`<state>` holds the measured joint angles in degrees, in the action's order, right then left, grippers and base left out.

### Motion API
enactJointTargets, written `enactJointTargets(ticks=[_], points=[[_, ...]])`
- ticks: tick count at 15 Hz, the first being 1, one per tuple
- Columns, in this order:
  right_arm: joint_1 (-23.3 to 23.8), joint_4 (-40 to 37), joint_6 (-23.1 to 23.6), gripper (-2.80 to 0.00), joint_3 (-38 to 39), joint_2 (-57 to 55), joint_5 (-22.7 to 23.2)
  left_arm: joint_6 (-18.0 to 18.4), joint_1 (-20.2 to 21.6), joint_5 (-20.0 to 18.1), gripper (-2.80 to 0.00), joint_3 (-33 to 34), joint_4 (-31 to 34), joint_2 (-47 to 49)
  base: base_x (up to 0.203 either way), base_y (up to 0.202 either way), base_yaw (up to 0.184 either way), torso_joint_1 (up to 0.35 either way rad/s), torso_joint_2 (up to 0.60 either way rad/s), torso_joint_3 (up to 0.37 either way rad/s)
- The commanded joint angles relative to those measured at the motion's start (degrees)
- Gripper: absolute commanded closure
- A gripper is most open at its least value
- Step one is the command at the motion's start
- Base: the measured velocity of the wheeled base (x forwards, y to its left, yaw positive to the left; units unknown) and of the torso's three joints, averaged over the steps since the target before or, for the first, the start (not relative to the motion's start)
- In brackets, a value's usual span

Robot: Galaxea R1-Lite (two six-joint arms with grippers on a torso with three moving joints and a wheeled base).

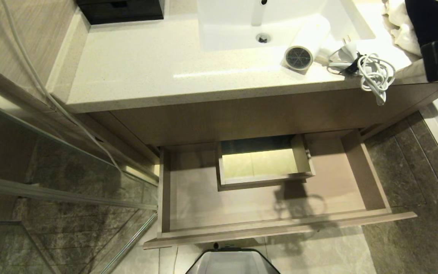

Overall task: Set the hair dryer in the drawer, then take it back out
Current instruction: Pick up the hairdryer

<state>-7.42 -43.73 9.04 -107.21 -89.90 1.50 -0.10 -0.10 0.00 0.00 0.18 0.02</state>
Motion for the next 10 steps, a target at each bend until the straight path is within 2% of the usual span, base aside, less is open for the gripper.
enactJointTargets(ticks=[1, 3, 5, 6, 8, 9, 10], points=[[2.8, 5.3, 6.4, 0.0, 1.5, -5.0, 2.4, 0.0, 0.0, 0.0, 0.0, 0.1, 0.0, 0.0, 0.0, 0.0, 0.0, 0.0, 0.0, 0.0], [4.6, 6.8, 10.4, 0.0, 1.3, -5.0, 6.6, 0.0, 0.0, 0.0, 0.0, 0.1, 0.0, 0.0, 0.0, 0.0, 0.0, 0.0, 0.0, 0.0], [6.6, 6.6, 18.9, 0.0, 1.2, -3.9, 10.7, 0.0, 0.0, 0.0, 0.0, 0.0, 0.0, 0.0, 0.0, 0.0, 0.0, 0.0, 0.0, 0.0], [6.7, 7.0, 20.6, 0.0, 0.7, -3.4, 11.6, 0.0, 0.0, 0.0, 0.0, 0.1, 0.0, 0.0, 0.0, 0.0, 0.0, 0.0, 0.0, 0.0], [6.7, 7.5, 20.9, 0.0, 0.2, -3.3, 13.0, 0.0, 0.0, 0.0, 0.0, 0.1, 0.0, 0.0, 0.0, 0.0, 0.0, 0.0, 0.0, 0.0], [6.9, 7.6, 21.0, -2.8, 0.2, -3.3, 15.1, 0.0, 0.0, 0.0, 0.0, 0.1, 0.0, 0.0, 0.0, 0.0, 0.0, 0.0, 0.0, 0.0], [7.1, 7.9, 21.1, -2.8, 0.6, -3.5, 15.2, 0.0, 0.0, 0.0, 0.0, 0.1, 0.0, 0.0, 0.0, 0.0, 0.0, 0.0, 0.0, 0.0]])
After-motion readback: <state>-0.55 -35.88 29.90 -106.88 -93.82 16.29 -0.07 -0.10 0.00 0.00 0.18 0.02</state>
